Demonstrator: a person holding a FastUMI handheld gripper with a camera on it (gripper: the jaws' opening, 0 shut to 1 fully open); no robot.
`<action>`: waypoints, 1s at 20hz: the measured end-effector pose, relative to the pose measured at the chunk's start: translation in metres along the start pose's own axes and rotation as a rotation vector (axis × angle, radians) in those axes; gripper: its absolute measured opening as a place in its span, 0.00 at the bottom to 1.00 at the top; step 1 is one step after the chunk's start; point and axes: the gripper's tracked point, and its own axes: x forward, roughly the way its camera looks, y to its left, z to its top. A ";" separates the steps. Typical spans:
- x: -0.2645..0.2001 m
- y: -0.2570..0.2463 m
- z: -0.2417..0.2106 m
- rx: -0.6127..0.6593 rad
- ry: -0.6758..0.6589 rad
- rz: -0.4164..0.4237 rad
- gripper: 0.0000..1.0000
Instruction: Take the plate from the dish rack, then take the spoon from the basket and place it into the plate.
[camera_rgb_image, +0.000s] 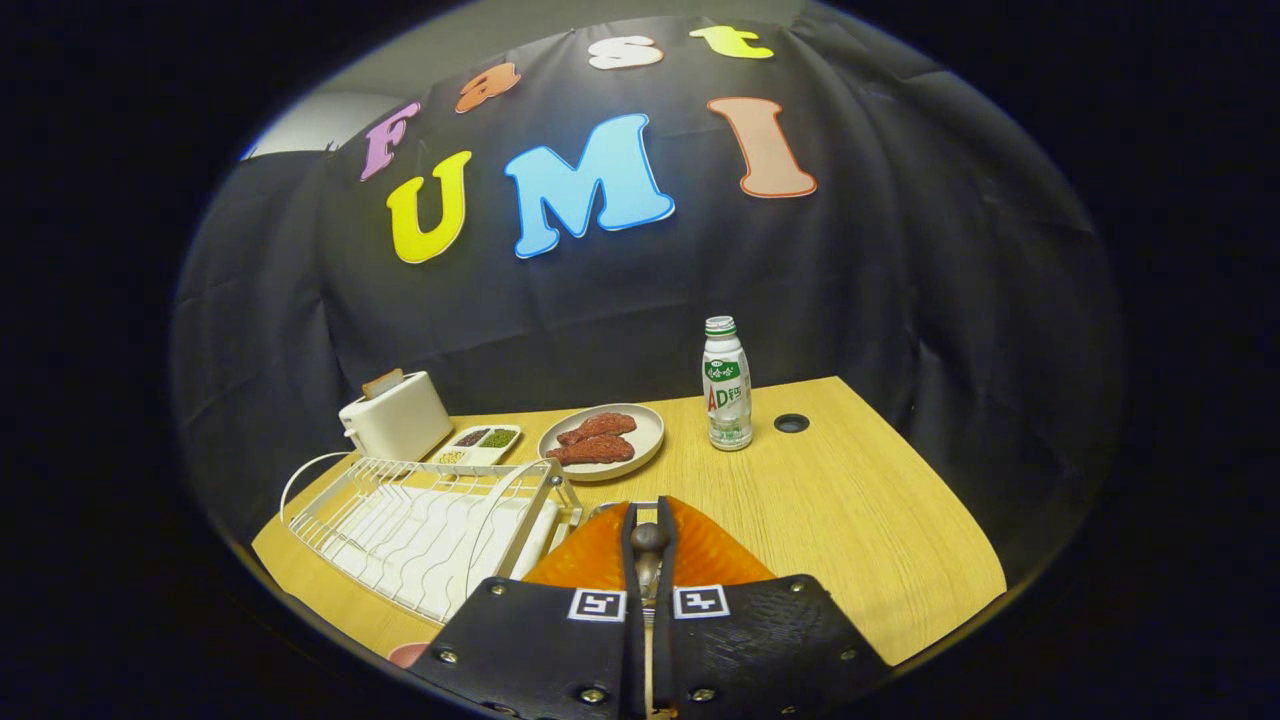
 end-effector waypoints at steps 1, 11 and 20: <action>-0.002 0.003 0.004 0.012 -0.006 0.010 0.03; -0.053 0.006 0.070 0.059 -0.085 0.009 0.03; -0.121 0.033 0.074 0.061 -0.088 0.049 0.03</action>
